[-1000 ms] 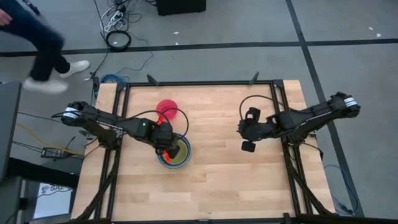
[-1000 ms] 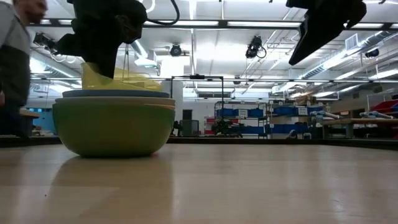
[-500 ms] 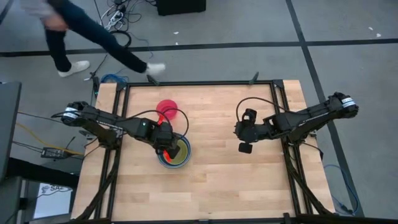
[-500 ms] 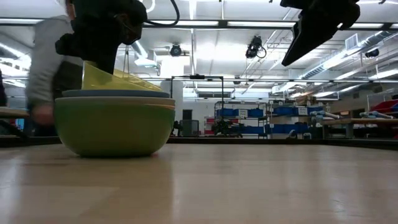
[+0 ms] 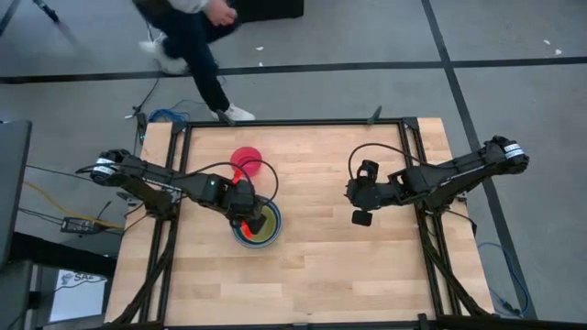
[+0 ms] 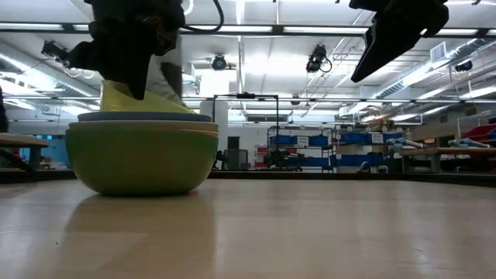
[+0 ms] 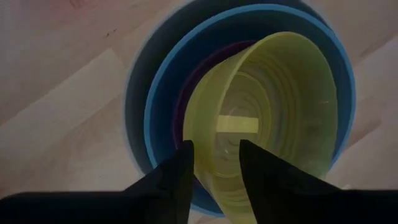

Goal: Nest bowls inside each other
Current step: Stack the yellow bowl on top of the violet bowl

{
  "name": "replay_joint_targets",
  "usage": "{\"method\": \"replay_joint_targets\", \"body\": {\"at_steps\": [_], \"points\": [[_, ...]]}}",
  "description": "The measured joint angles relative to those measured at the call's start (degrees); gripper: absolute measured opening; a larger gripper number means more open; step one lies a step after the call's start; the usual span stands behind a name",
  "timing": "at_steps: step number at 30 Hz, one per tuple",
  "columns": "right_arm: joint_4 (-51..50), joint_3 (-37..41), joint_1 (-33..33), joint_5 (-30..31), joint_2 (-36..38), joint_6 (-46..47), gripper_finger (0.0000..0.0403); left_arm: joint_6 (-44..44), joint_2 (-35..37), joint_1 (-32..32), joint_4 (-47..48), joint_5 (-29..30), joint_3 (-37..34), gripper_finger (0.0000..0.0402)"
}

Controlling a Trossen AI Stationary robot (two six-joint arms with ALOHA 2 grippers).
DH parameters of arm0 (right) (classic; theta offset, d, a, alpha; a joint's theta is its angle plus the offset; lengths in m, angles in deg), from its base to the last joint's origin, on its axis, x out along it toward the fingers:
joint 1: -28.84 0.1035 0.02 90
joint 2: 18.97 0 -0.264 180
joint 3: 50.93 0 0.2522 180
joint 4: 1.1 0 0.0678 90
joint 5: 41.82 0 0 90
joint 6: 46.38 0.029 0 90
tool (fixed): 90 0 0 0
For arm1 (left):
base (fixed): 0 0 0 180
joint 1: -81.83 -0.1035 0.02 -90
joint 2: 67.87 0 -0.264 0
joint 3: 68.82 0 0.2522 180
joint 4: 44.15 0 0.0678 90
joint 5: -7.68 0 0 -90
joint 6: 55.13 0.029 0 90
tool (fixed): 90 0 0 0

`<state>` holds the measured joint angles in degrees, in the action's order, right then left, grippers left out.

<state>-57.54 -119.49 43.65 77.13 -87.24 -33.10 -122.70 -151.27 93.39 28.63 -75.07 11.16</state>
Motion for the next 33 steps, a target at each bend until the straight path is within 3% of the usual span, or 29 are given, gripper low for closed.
{"method": "replay_joint_targets", "body": {"at_steps": [6,27,33], "points": [[-0.01,0.00,0.01,0.00,0.00,0.00,0.0105,0.00,0.00,0.00,-1.87,0.00,0.00,0.0157],[0.13,0.00,-1.49,0.00,0.02,-0.98,0.0105,4.26,0.00,0.00,-7.44,-5.85,0.00,0.0158],[0.26,0.00,-1.50,0.00,0.02,-1.03,0.0105,5.81,0.00,0.02,-8.44,-3.18,0.00,0.0158]]}}
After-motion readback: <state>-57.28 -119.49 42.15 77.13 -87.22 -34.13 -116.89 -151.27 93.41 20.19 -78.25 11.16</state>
